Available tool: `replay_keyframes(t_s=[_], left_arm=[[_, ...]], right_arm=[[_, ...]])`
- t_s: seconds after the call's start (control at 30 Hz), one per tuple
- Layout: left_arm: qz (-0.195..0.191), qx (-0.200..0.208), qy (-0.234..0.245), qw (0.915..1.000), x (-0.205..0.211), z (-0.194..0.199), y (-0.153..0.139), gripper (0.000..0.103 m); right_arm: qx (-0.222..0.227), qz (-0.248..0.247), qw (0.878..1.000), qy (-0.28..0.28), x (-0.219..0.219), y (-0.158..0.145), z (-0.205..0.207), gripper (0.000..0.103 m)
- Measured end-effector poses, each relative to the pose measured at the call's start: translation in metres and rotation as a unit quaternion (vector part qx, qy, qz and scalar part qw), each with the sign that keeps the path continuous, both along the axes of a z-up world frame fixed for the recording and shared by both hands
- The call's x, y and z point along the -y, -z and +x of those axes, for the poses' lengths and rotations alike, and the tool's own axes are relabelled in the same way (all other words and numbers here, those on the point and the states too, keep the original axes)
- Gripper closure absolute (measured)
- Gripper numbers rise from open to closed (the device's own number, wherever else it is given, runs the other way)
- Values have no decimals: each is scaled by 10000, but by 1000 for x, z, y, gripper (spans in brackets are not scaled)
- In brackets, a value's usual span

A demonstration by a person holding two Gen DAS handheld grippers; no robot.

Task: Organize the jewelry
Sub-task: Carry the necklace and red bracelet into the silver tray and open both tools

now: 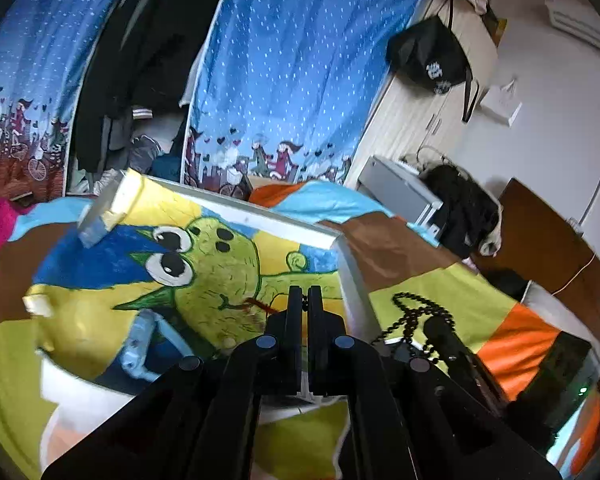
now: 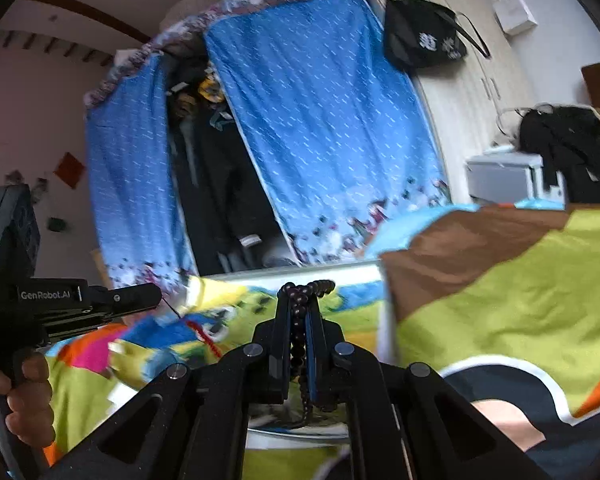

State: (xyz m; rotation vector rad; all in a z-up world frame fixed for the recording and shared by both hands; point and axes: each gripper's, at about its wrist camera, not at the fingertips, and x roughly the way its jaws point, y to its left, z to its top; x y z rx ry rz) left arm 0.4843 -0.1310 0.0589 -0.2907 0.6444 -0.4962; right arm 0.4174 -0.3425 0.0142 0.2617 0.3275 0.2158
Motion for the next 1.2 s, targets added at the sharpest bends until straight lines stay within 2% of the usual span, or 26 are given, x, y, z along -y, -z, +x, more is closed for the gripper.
replay_keyframes(t_s=[0.17,0.37,0.87,1.03,1.2], left_arm=[[-71,-413,-46,9991,6,16,43,103],[86,-737,-92,9972,7,17,73,103],[273,-966,-15,9950,9,19,88,103],[315,-972,15,9948,9,20,88,103],[388,-943,29,9948,11,20,87,103]], right_arm=[[-538,-66,9985,6,4,25,13,97],[-945,-276,9951,-19,0,44,22,97],[-889,-500,9947,-83,-6,45,54,97],[-667,-493,9965,-45,-6,37,61,97],[-901,-738,9931,-122,-14,40,66,96]])
